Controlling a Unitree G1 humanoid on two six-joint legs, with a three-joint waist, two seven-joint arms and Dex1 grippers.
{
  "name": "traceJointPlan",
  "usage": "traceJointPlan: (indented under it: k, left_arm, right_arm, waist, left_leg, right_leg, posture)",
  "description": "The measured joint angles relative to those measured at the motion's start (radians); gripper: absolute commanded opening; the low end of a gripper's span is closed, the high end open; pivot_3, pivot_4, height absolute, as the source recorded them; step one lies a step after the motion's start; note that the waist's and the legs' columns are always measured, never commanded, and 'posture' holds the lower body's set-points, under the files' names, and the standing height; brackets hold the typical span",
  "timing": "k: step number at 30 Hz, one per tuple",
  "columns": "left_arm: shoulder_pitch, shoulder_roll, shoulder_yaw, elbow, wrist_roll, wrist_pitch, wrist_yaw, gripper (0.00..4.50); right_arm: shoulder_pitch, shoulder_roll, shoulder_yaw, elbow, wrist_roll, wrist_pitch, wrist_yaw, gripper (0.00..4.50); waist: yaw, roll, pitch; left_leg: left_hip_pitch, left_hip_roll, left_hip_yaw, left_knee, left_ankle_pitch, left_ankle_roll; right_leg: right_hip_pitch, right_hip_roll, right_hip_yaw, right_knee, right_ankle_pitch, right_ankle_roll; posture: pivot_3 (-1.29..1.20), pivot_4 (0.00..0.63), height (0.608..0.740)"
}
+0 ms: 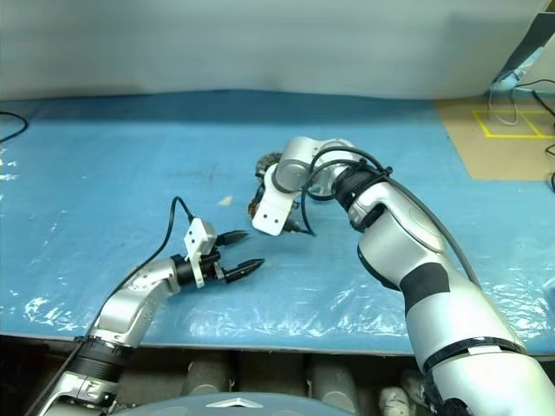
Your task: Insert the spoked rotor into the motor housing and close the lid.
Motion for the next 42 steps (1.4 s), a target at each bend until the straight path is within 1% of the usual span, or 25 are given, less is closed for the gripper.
traceJointPlan:
  k: [6, 8, 11, 13, 15, 17, 19, 20, 22, 24, 27, 30, 32, 33, 36, 38, 42]
  left_arm:
    - [-0.016, 0.001, 0.0, 0.003, 0.0, 0.003, -0.009, 4.5]
    - [-0.017, 0.001, 0.0, 0.006, 0.0, 0.003, -0.01, 4.5]
    - [-0.02, 0.002, 0.002, 0.005, -0.002, 0.003, -0.011, 4.5]
    - [-0.018, 0.006, 0.008, -0.001, -0.01, 0.008, -0.011, 4.5]
    - [-0.017, 0.012, 0.014, -0.025, -0.03, 0.027, -0.013, 4.5]
    - [-0.016, 0.023, 0.023, -0.059, -0.056, 0.05, -0.021, 4.5]
    - [-0.024, 0.031, 0.036, -0.075, -0.085, 0.074, -0.034, 4.5]
    - [-0.039, 0.038, 0.04, -0.073, -0.098, 0.087, -0.045, 4.5]
    - [-0.079, 0.045, 0.055, -0.069, -0.124, 0.107, -0.059, 4.5]
    - [-0.127, 0.049, 0.076, -0.06, -0.152, 0.128, -0.07, 4.5]
    - [-0.196, 0.047, 0.096, -0.039, -0.182, 0.156, -0.075, 4.5]
    - [-0.228, 0.033, 0.094, -0.016, -0.19, 0.168, -0.074, 4.5]
    - [-0.235, 0.028, 0.09, -0.006, -0.19, 0.171, -0.073, 4.5]
    - [-0.235, 0.029, 0.089, -0.003, -0.189, 0.173, -0.072, 4.5]
    - [-0.236, 0.028, 0.078, -0.006, -0.187, 0.178, -0.069, 4.5]
    - [-0.231, 0.031, 0.076, -0.008, -0.184, 0.181, -0.065, 4.5]
    - [-0.211, 0.037, 0.076, -0.021, -0.18, 0.191, -0.048, 4.5]
  right_arm:
    - [0.001, -0.016, -0.013, -0.052, 0.051, 0.002, 0.047, 1.71]
    - [0.004, -0.022, -0.036, -0.078, 0.083, 0.012, 0.067, 1.71]
    - [0.045, -0.066, -0.115, -0.155, 0.187, 0.08, 0.116, 1.71]
    - [0.114, -0.12, -0.179, -0.225, 0.282, 0.16, 0.176, 1.71]
    - [0.218, -0.176, -0.256, -0.319, 0.387, 0.287, 0.246, 1.71]
    - [0.361, -0.234, -0.356, -0.453, 0.533, 0.515, 0.324, 1.71]
    - [0.459, -0.27, -0.45, -0.588, 0.65, 0.74, 0.357, 1.71]
    - [0.49, -0.289, -0.494, -0.653, 0.703, 0.846, 0.362, 1.71]
    - [0.524, -0.324, -0.564, -0.744, 0.768, 0.985, 0.357, 1.71]
    - [0.546, -0.346, -0.626, -0.781, 0.8, 1.072, 0.323, 1.71]
    - [0.552, -0.335, -0.667, -0.722, 0.786, 1.115, 0.189, 1.71]
    - [0.501, -0.282, -0.64, -0.549, 0.715, 1.116, 0.042, 1.71]
    - [0.461, -0.242, -0.623, -0.444, 0.685, 1.128, -0.016, 1.71]
    - [0.429, -0.201, -0.629, -0.377, 0.691, 1.164, -0.035, 1.71]
    - [0.357, -0.132, -0.629, -0.261, 0.714, 1.23, -0.052, 1.71]
    - [0.324, -0.128, -0.623, -0.213, 0.713, 1.233, -0.046, 1.71]
    - [0.298, -0.146, -0.593, -0.173, 0.694, 1.196, -0.007, 1.71]
  waist:
    - [-0.001, 0.0, 0.0]
    - [0.0, 0.0, 0.0]
    - [0.004, 0.0, 0.0]
    - [0.011, -0.001, 0.0]
    - [0.016, -0.002, 0.0]
    - [0.018, -0.002, 0.001]
    - [0.017, 0.0, 0.002]
    - [0.012, 0.001, 0.003]
    - [0.009, 0.001, 0.003]
    - [0.009, 0.001, 0.003]
    - [0.007, 0.001, 0.003]
    - [0.003, 0.001, 0.003]
    - [0.004, 0.002, 0.003]
    - [0.002, 0.002, 0.003]
    - [0.007, 0.003, 0.004]
    - [0.015, 0.003, 0.004]
    - [0.031, 0.003, 0.004]
  left_leg:
    - [0.0, 0.0, 0.0, 0.0, 0.0, 0.0]
    - [0.0, 0.0, 0.0, 0.0, 0.0, 0.0]
    - [-0.001, 0.0, 0.0, 0.0, 0.0, 0.0]
    - [-0.001, 0.0, 0.0, 0.001, 0.0, 0.001]
    - [-0.002, -0.001, 0.0, 0.002, 0.0, 0.001]
    - [-0.002, -0.001, 0.0, 0.002, 0.0, 0.002]
    - [-0.001, -0.001, 0.0, 0.001, 0.001, 0.002]
    - [0.0, 0.0, 0.0, 0.001, 0.001, 0.002]
    - [0.001, 0.001, 0.0, 0.001, 0.0, 0.001]
    - [0.004, 0.001, 0.0, 0.001, 0.0, 0.0]
    - [0.007, -0.001, 0.001, 0.002, 0.0, 0.0]
    - [0.006, -0.002, 0.001, 0.001, 0.001, -0.002]
    - [0.004, -0.001, 0.001, 0.0, 0.002, -0.003]
    - [0.003, -0.001, 0.001, -0.001, 0.002, -0.003]
    - [-0.003, -0.001, 0.001, -0.002, 0.003, -0.002]
    - [-0.006, -0.001, 0.001, -0.001, 0.004, 0.0]
    - [-0.007, 0.0, 0.001, -0.001, 0.004, 0.0]
  right_leg:
    - [0.0, 0.0, 0.0, 0.0, 0.0, 0.0]
    - [0.0, 0.0, 0.0, 0.0, 0.0, 0.0]
    - [0.0, 0.0, 0.0, 0.0, 0.0, 0.0]
    - [0.001, 0.0, 0.0, 0.0, 0.0, 0.0]
    - [0.001, 0.0, 0.0, -0.001, 0.0, 0.0]
    - [0.001, 0.0, 0.0, -0.001, 0.0, 0.0]
    - [0.001, 0.001, 0.0, -0.001, 0.0, 0.0]
    - [0.001, 0.002, 0.0, 0.0, 0.001, -0.001]
    - [0.001, 0.003, 0.0, 0.0, 0.001, -0.002]
    - [0.002, 0.003, 0.0, 0.0, 0.002, -0.003]
    - [0.004, 0.003, 0.003, 0.0, 0.002, -0.002]
    - [0.002, 0.003, 0.003, 0.0, 0.002, -0.002]
    - [0.001, 0.003, 0.003, -0.001, 0.002, -0.003]
    - [0.001, 0.003, 0.003, -0.002, 0.002, -0.003]
    - [-0.004, 0.003, 0.001, -0.003, 0.002, -0.003]
    - [-0.005, 0.003, 0.0, -0.002, 0.002, -0.003]
    - [-0.005, 0.003, -0.001, -0.003, 0.002, -0.003]
  posture:
    - [0.0, 0.15, 0.74]
    - [0.0, 0.15, 0.74]
    - [0.0, 0.15, 0.74]
    - [0.0, 0.15, 0.74]
    - [0.0, 0.15, 0.74]
    - [0.0, 0.15, 0.74]
    - [0.0, 0.15, 0.74]
    - [0.0, 0.15, 0.74]
    - [0.0, 0.15, 0.74]
    - [0.0, 0.15, 0.74]
    - [0.0, 0.15, 0.74]
    - [0.0, 0.15, 0.74]
    - [0.0, 0.15, 0.74]
    - [0.0, 0.15, 0.74]
    - [0.0, 0.15, 0.74]
    - [0.0, 0.15, 0.74]
    - [0.0, 0.15, 0.74]
